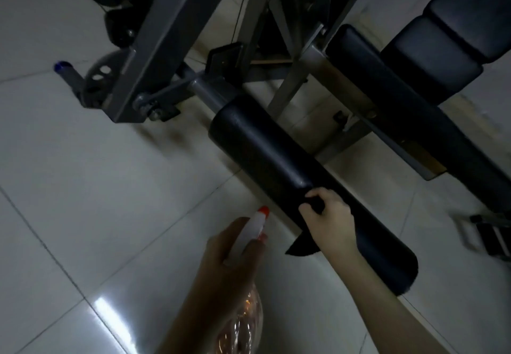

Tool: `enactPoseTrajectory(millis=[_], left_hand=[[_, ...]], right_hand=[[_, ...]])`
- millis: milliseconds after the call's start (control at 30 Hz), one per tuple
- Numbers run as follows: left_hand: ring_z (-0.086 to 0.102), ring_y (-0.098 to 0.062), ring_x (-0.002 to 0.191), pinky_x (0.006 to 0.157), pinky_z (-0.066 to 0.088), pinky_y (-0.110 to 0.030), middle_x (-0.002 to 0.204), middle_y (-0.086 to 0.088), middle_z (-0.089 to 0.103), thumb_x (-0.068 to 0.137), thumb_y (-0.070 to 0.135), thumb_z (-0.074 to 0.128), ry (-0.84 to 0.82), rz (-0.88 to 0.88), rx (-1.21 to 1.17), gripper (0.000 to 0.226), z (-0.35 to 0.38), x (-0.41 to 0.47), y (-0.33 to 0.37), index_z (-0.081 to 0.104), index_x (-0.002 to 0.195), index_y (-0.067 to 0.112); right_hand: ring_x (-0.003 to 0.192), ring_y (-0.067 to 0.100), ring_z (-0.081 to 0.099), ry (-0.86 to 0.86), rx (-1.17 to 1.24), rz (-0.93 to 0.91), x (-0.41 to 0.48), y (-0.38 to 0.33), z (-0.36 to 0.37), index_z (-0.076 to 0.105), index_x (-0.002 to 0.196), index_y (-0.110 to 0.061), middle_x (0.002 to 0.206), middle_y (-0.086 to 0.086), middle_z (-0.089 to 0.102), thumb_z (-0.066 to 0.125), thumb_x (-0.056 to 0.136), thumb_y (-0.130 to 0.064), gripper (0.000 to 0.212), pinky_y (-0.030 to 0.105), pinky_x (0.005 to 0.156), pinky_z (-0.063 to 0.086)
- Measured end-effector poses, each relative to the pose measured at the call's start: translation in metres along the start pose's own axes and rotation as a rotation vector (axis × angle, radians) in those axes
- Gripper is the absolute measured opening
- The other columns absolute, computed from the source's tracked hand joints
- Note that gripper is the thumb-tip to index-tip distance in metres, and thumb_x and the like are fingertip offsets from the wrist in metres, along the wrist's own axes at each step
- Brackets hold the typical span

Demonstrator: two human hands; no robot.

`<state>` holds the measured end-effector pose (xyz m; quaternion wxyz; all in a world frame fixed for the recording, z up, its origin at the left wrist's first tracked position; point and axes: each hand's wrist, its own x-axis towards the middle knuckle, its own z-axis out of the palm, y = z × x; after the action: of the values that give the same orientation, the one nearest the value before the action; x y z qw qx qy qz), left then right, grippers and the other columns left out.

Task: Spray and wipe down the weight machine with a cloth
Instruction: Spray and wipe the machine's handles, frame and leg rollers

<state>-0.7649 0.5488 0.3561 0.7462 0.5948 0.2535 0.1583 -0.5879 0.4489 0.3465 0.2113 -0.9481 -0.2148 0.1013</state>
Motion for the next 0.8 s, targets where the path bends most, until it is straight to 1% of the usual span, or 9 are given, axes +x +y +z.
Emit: enactPoseTrajectory(millis=[100,200,233,300,333,400,567,700,800], left_hand=[[0.051,-0.031,0.058,0.05,0.04,-0.017,0.077,-0.027,0.057,0.078,0.032,0.051,0.032,-0.022,0.039,0.023,-0.011,-0.006,0.017,0.067,0.094,0.029],[0.039,-0.015,0.051,0.046,0.033,-0.02,0.075,-0.028,0.053,0.079,0.03,0.052,0.035,-0.04,0.052,0.027,-0.022,-0.011,0.039,0.067,0.099,0.039],[0.038,-0.014,0.051,0.046,0.032,-0.02,0.074,-0.027,0.052,0.079,0.028,0.052,0.034,-0.029,0.058,0.027,-0.026,-0.012,0.048,0.067,0.1,0.037],[0.037,-0.013,0.05,0.046,0.033,-0.018,0.07,-0.026,0.05,0.079,0.026,0.053,0.026,0.002,0.077,0.026,-0.032,-0.015,0.064,0.067,0.101,0.026],[0.037,-0.013,0.049,0.046,0.033,-0.018,0.065,-0.022,0.049,0.08,0.026,0.054,0.023,0.018,0.099,0.024,-0.035,-0.016,0.072,0.066,0.1,0.021],[0.037,-0.013,0.047,0.046,0.033,-0.018,0.057,-0.007,0.046,0.082,0.028,0.054,0.021,0.038,0.129,0.023,-0.039,-0.019,0.085,0.065,0.096,0.014],[0.043,-0.009,0.047,0.049,0.035,-0.021,0.056,0.002,0.05,0.083,0.029,0.053,0.019,0.063,0.186,0.021,-0.049,-0.026,0.118,0.063,0.094,0.014],[0.047,-0.006,0.049,0.05,0.036,-0.019,0.057,0.006,0.055,0.083,0.028,0.054,0.022,0.09,0.168,0.014,-0.056,-0.042,0.153,0.06,0.081,0.015],[0.053,-0.002,0.049,0.05,0.04,-0.012,0.055,0.005,0.056,0.095,0.015,0.056,0.059,0.019,0.114,0.023,-0.054,-0.053,0.187,0.058,0.073,0.008]], right_hand=[[0.074,0.007,0.055,-0.044,0.508,0.361,-0.009,-0.024,-0.006,0.062,0.095,-0.016,0.088,0.001,0.062,0.058,0.09,-0.011,0.008,0.022,0.067,0.044],[0.084,0.03,0.063,-0.1,0.86,0.659,-0.013,-0.042,-0.004,0.064,0.083,-0.012,0.09,0.015,0.065,0.061,0.085,-0.016,0.005,0.042,0.083,0.054],[0.081,0.033,0.062,-0.132,0.92,0.724,-0.015,-0.048,-0.004,0.064,0.083,-0.012,0.09,0.018,0.064,0.063,0.081,-0.022,0.01,0.045,0.08,0.056],[0.07,0.032,0.06,-0.202,0.982,0.827,-0.018,-0.062,-0.008,0.063,0.09,-0.009,0.093,0.021,0.065,0.057,0.083,-0.029,0.022,0.032,0.049,0.053],[0.065,0.031,0.059,-0.233,1.032,0.868,-0.019,-0.069,-0.01,0.062,0.096,-0.005,0.097,0.024,0.066,0.052,0.088,-0.029,0.027,0.025,0.038,0.045],[0.056,0.028,0.06,-0.285,1.093,0.893,-0.022,-0.081,-0.011,0.059,0.107,0.002,0.106,0.028,0.066,0.042,0.095,-0.03,0.038,0.02,0.033,0.037],[0.065,0.028,0.057,-0.294,1.208,0.965,-0.035,-0.12,-0.026,0.055,0.119,0.004,0.112,0.027,0.061,0.042,0.096,-0.032,0.046,0.026,0.044,0.042],[0.064,0.028,0.053,-0.328,1.333,0.999,-0.051,-0.15,-0.047,0.048,0.126,0.008,0.088,0.023,0.057,0.034,0.099,-0.034,0.051,0.017,0.033,0.039],[0.061,0.024,0.056,-0.362,1.486,1.018,-0.063,-0.17,-0.067,0.051,0.114,0.002,0.078,0.017,0.059,0.037,0.095,-0.032,0.041,0.017,0.043,0.044]])
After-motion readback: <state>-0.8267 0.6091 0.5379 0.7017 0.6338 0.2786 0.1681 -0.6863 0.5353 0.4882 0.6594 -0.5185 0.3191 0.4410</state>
